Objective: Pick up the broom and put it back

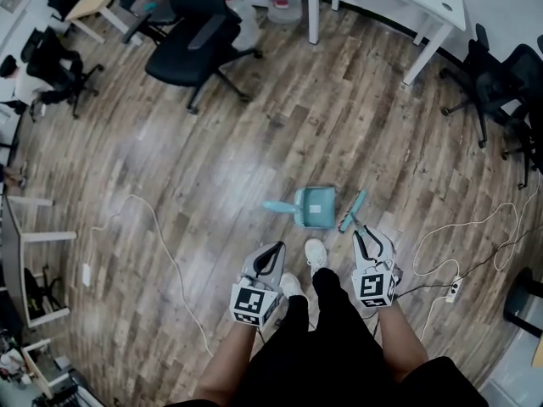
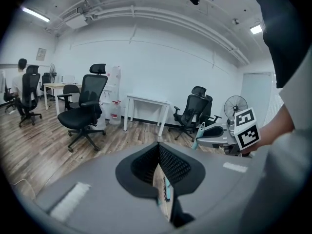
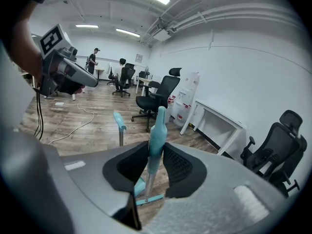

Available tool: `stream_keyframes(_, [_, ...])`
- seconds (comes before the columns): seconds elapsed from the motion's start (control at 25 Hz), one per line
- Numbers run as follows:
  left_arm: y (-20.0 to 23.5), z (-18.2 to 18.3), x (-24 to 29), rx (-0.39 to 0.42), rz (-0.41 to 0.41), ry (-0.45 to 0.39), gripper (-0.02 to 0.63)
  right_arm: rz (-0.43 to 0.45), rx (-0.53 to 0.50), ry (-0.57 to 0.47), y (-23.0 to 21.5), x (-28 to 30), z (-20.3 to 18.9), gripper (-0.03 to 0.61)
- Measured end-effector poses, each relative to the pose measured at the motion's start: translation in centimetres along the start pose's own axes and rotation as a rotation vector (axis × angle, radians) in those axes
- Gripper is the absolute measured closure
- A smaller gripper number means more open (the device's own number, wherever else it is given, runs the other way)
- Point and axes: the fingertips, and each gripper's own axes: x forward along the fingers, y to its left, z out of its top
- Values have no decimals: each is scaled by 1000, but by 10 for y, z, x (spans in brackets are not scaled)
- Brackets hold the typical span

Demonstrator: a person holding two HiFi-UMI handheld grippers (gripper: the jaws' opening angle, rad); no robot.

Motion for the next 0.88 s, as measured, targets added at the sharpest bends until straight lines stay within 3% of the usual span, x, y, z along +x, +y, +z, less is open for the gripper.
stream_keyframes(0.4, [9, -15, -5, -30, 47, 31, 595, 87, -20, 65, 25, 28, -33, 477])
stream_keyframes(0.88, [28, -25, -20, -72, 117, 31, 595, 237, -83, 57, 68, 64, -14, 485])
